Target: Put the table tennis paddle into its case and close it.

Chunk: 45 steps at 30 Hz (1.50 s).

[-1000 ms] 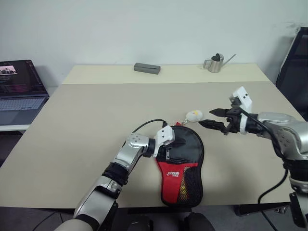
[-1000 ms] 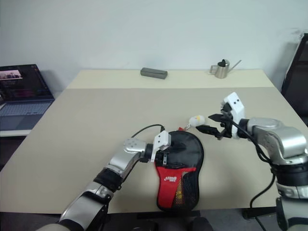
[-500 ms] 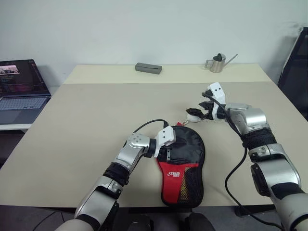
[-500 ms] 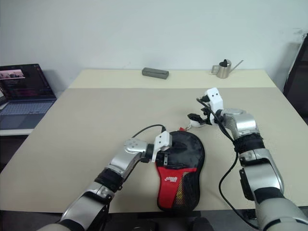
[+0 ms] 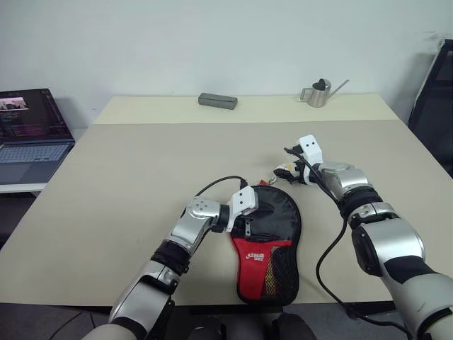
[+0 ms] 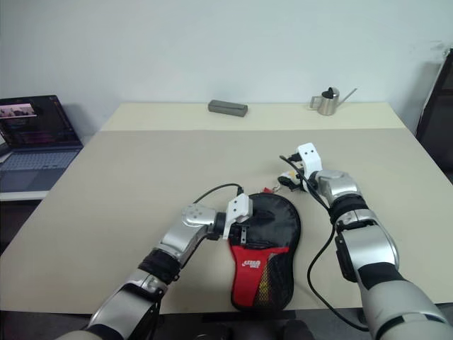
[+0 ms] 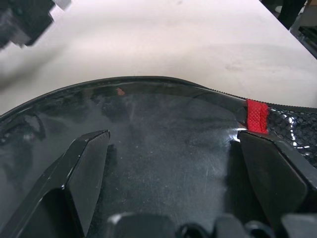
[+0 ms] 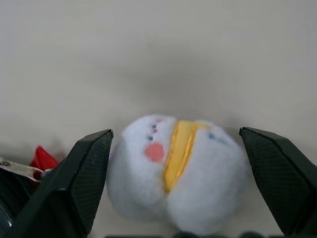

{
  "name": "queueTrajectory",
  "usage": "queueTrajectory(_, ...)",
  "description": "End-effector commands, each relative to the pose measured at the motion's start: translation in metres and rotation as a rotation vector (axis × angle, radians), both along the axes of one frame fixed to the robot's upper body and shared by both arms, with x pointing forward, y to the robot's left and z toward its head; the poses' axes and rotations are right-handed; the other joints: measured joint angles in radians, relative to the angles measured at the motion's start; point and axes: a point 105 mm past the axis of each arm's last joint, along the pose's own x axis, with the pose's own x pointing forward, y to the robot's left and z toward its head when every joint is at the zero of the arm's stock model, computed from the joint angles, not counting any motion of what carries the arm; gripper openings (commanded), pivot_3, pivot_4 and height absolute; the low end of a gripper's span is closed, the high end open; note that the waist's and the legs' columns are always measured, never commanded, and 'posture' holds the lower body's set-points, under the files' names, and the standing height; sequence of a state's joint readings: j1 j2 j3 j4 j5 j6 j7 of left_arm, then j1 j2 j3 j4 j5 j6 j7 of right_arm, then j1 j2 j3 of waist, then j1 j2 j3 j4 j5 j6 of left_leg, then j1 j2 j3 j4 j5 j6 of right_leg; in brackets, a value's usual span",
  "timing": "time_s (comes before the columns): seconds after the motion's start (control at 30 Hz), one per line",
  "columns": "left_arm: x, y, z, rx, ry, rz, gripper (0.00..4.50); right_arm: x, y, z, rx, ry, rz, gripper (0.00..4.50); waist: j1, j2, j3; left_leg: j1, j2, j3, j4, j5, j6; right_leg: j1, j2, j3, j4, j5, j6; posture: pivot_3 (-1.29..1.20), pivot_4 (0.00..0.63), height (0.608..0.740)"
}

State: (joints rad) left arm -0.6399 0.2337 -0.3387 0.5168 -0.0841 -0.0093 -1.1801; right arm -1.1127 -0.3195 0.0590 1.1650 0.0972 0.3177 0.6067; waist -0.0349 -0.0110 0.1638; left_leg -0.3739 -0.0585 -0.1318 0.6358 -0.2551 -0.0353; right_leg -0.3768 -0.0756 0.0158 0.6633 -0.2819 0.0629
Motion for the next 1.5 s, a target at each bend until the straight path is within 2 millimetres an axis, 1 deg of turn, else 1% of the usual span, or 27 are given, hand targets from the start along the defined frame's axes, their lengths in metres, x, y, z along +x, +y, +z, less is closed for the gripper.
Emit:
queueTrajectory(0.03,-0.009,0.004,-0.026,0.066,0.076,0.008,4.48,0.007,0.006,0.022,0.012,-0.070,0.013,4.50,0.000,0.000,0.000,0.000,0.000,0.000,0.000,0.000,0.000,0.000,0.000,0.000,0.000,0.000,0.000,0.00,0.150,0.740)
queueTrajectory(0.17,-0.009,0.004,-0.028,0.071,0.078,0.011,4.48,0.007,0.008,0.023,0.017,-0.074,0.015,4.50,-0.001,0.001,0.000,0.000,0.000,0.000,0.000,0.000,0.000,0.000,0.000,0.000,0.000,0.000,0.000,0.00,0.150,0.740)
queueTrajectory(0.2,-0.009,0.005,-0.028,0.073,0.078,0.011,4.50,0.007,0.009,0.022,0.010,-0.077,0.019,4.20,-0.001,0.001,0.000,0.000,0.000,0.000,0.000,0.000,0.000,0.000,0.000,0.000,0.000,0.000,0.000,0.00,0.150,0.740)
queueTrajectory(0.23,-0.009,0.005,-0.029,0.075,0.079,0.012,4.50,0.006,0.009,0.021,0.003,-0.076,0.026,4.11,-0.001,0.001,-0.001,0.000,0.000,0.000,0.000,0.000,0.000,0.000,0.000,0.000,0.000,0.000,0.000,0.00,0.150,0.740)
queueTrajectory(0.3,-0.009,0.005,-0.030,0.078,0.080,0.013,4.50,0.004,0.011,0.018,-0.015,-0.073,0.049,3.60,-0.001,0.001,-0.001,0.000,0.000,0.000,0.000,0.000,0.000,0.000,0.000,0.000,0.000,0.000,0.000,0.00,0.150,0.740)
queueTrajectory(0.43,-0.010,0.006,-0.034,0.088,0.090,0.017,4.50,0.003,0.012,0.016,-0.055,-0.089,0.072,2.23,-0.001,0.002,-0.001,0.000,0.000,0.000,0.000,0.000,0.000,0.000,0.000,0.000,0.000,0.000,0.000,0.00,0.150,0.740)
queueTrajectory(0.53,-0.010,0.008,-0.037,0.096,0.101,0.021,4.50,0.003,0.012,0.017,-0.076,-0.106,0.087,1.38,-0.001,0.002,-0.001,0.000,0.000,0.000,0.000,0.000,0.000,0.000,0.000,0.000,0.000,0.000,0.000,0.00,0.150,0.740)
queueTrajectory(0.6,-0.010,0.009,-0.040,0.101,0.110,0.029,4.50,0.002,0.012,0.018,-0.083,-0.116,0.093,0.95,-0.001,0.003,-0.002,0.000,0.000,0.000,0.000,0.000,0.000,0.000,0.000,0.000,0.000,0.000,0.000,0.00,0.150,0.740)
queueTrajectory(0.63,-0.009,0.010,-0.041,0.105,0.121,0.035,4.50,0.002,0.012,0.019,-0.089,-0.120,0.101,0.86,-0.001,0.003,-0.002,0.000,0.000,0.000,0.000,0.000,0.000,0.000,0.000,0.000,0.000,0.000,0.000,0.00,0.150,0.740)
queueTrajectory(0.73,-0.008,0.013,-0.047,0.127,0.148,0.041,4.50,0.001,0.010,0.023,-0.103,-0.136,0.109,0.77,0.000,0.003,-0.002,0.001,0.000,0.000,0.000,0.000,0.000,0.001,0.000,0.000,0.000,0.000,0.000,0.00,0.150,0.740)
queueTrajectory(0.87,-0.009,0.015,-0.054,0.137,0.169,0.046,4.50,0.001,-0.003,0.026,-0.119,-0.150,0.084,0.69,0.000,0.003,-0.002,0.007,-0.001,0.000,-0.001,0.000,0.000,0.006,0.000,0.000,0.000,0.000,0.000,0.00,0.150,0.740)
queueTrajectory(0.97,-0.011,0.015,-0.059,0.142,0.187,0.044,4.50,-0.001,-0.013,0.023,-0.134,-0.140,0.069,0.69,0.001,0.003,-0.003,0.009,-0.001,0.000,-0.001,0.000,0.000,0.008,0.000,0.000,0.001,0.000,0.000,0.00,0.150,0.740)
queueTrajectory(1.13,-0.014,0.015,-0.063,0.142,0.203,0.043,4.50,-0.011,-0.030,0.014,-0.167,-0.117,0.064,0.69,0.002,0.004,-0.005,0.009,-0.001,0.000,-0.001,0.000,0.000,0.009,0.000,0.000,0.000,0.000,0.000,0.00,0.150,0.740)
queueTrajectory(1.23,-0.016,0.014,-0.065,0.142,0.212,0.039,4.50,-0.019,-0.047,0.009,-0.185,-0.099,0.047,0.69,0.003,0.006,-0.007,0.009,-0.001,0.000,-0.001,0.000,0.000,0.009,0.000,0.000,0.000,0.000,0.000,0.00,0.150,0.740)
queueTrajectory(1.37,-0.018,0.013,-0.066,0.141,0.216,0.032,4.50,-0.037,-0.062,0.006,-0.200,-0.073,0.060,0.69,0.005,0.006,-0.008,0.009,-0.001,0.000,-0.001,0.000,0.000,0.010,0.000,-0.001,-0.001,0.000,0.000,0.00,0.150,0.740)
queueTrajectory(1.5,-0.018,0.015,-0.068,0.152,0.217,0.028,4.50,-0.057,-0.075,0.017,-0.211,-0.069,0.073,0.69,0.006,0.007,-0.009,0.009,-0.001,0.000,-0.001,0.000,0.000,0.010,0.000,-0.001,-0.002,-0.001,0.001,0.00,0.150,0.740)
